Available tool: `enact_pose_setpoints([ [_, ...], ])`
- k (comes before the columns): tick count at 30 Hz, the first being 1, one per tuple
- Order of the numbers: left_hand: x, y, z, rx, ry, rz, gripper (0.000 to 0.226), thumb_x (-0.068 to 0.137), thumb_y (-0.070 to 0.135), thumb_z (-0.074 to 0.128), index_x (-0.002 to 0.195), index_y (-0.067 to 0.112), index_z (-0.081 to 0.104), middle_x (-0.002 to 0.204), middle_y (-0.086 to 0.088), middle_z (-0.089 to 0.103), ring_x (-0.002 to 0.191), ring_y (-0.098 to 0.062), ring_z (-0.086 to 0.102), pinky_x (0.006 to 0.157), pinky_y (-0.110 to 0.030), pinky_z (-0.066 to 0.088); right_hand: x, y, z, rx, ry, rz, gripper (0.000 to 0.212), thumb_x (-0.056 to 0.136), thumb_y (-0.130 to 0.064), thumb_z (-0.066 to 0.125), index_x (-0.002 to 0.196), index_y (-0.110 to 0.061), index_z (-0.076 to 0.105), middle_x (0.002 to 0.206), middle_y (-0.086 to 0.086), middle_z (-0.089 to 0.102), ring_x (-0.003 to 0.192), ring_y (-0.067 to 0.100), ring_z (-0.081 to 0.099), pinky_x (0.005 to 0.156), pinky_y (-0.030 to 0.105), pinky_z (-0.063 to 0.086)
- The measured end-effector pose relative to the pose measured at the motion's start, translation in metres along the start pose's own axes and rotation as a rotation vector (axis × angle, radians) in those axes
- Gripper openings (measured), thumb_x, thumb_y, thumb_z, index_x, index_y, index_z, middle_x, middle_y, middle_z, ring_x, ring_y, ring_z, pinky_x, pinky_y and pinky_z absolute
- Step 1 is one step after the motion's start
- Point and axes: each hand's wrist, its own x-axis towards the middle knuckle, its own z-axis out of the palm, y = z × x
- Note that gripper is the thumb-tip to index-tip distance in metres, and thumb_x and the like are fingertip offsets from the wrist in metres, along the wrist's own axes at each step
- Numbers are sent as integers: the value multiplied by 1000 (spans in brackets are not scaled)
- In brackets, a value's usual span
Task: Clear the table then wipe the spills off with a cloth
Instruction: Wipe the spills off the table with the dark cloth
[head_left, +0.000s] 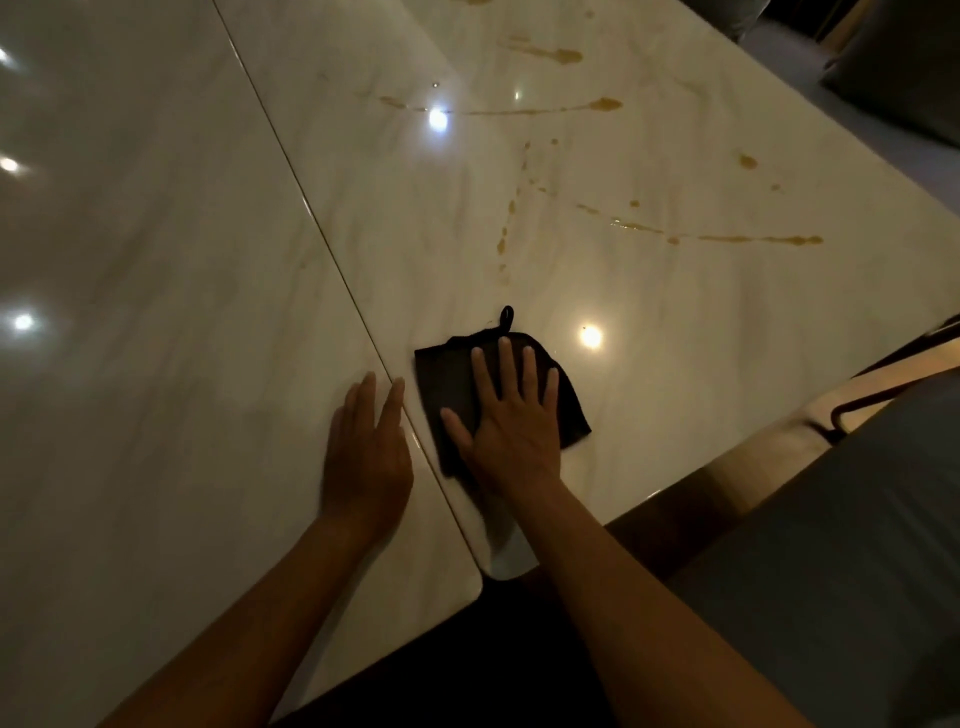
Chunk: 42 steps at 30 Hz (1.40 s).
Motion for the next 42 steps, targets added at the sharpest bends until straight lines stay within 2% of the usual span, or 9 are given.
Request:
enact_pose_setpoints([
  [7,-11,26,12,60,-76,160,57,105,31,24,160,14,25,167,-19,18,154,-37,14,124,-54,20,-66,69,-1,-59,51,-35,83,90,-75,31,159,-31,11,167,6,1,153,33,1,119,59,9],
  [12,-10,41,18,167,-105,126,65,105,43,20,163,17,9,168,-20,7,155,-38,6,126,-51,13,-7,145,-32,-36,41,260,94,76,-78,26,158,-32,14,164,18,6,150,42,5,117,62,10],
  [15,-11,43,17,168,-99,120,65,104,40,23,162,13,17,166,-24,15,153,-42,15,124,-54,19,-3,123,-31,8,23,340,97,75,-82,23,157,-31,15,164,17,6,150,42,1,117,64,4],
  [19,-16,43,21,126,-70,162,60,105,34,28,158,7,29,162,-27,24,150,-45,24,120,-58,26,-73,51,-2,0,87,128,80,90,-75,30,157,-32,22,165,13,10,152,36,4,120,60,7],
  [23,-23,56,19,110,-102,214,60,102,31,25,158,10,30,163,-24,25,151,-42,24,120,-56,29,-92,74,3,5,78,-26,67,97,-64,30,156,-35,22,166,6,10,153,30,8,120,56,12],
  [26,-26,70,18,107,-122,230,60,101,30,30,158,12,33,162,-23,28,150,-41,27,119,-55,31,-60,142,-12,-13,149,127,65,95,-60,34,154,-32,32,162,10,25,148,34,22,118,57,16],
  [32,-22,86,26,114,-153,244,56,101,25,37,156,14,36,160,-23,32,149,-42,29,118,-55,33,-7,201,-42,37,53,468,66,101,-58,18,159,-27,12,166,11,7,152,32,2,121,56,4],
  [37,-5,113,27,81,-172,232,57,100,25,52,155,17,39,161,-21,31,149,-40,29,120,-51,31,-51,119,-20,34,75,225,65,98,-59,19,157,-31,22,165,8,13,152,30,9,122,51,5],
  [42,24,146,33,80,-211,239,60,106,36,39,161,21,21,168,-18,12,155,-37,10,125,-48,12,-44,159,-27,3,51,83,63,99,-62,16,156,-36,19,166,2,13,153,25,8,122,51,10],
])
